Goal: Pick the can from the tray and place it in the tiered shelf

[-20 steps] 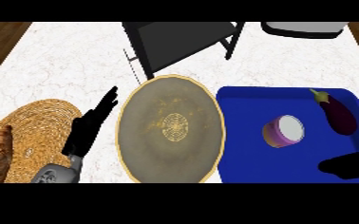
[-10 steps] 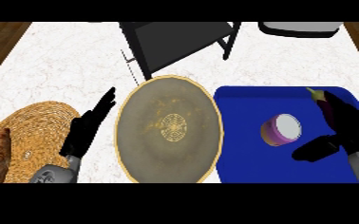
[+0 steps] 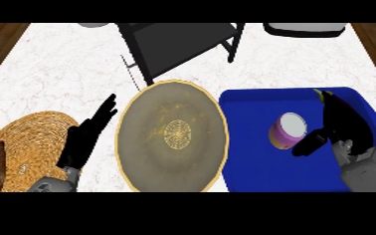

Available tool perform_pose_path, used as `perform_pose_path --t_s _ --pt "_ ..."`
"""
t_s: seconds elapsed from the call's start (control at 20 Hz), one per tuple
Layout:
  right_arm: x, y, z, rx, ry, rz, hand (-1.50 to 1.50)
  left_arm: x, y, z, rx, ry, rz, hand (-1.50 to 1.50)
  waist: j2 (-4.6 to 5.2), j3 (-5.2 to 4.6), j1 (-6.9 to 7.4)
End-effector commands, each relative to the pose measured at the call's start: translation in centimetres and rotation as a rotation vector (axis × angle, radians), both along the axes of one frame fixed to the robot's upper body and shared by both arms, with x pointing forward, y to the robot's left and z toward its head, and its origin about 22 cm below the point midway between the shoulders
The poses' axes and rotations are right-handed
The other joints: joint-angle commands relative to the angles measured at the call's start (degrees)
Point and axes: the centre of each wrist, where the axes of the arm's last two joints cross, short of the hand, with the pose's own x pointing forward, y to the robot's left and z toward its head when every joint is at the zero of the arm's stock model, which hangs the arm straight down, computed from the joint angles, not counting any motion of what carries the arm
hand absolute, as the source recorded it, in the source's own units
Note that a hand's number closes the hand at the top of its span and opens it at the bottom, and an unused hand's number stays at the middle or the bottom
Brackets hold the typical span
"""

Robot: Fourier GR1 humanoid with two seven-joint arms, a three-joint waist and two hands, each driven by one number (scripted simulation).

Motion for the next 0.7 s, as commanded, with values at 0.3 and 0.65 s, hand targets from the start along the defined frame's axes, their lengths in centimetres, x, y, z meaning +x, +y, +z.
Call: perform_pose_path --t_s 0.3,0.65 --pt "2.8 4.5 -1.9 -0.087 0.146 -0.149 -1.50 0.0 0.9 -1.1 0.011 0.043 0.043 0.00 0.14 -0.11 -1.68" --pt "3.3 4.7 -2.6 -0.118 0.155 -0.177 -1.50 -1.3 0.7 -1.6 0.009 0.040 0.052 0.00 -0.11 0.04 -2.28"
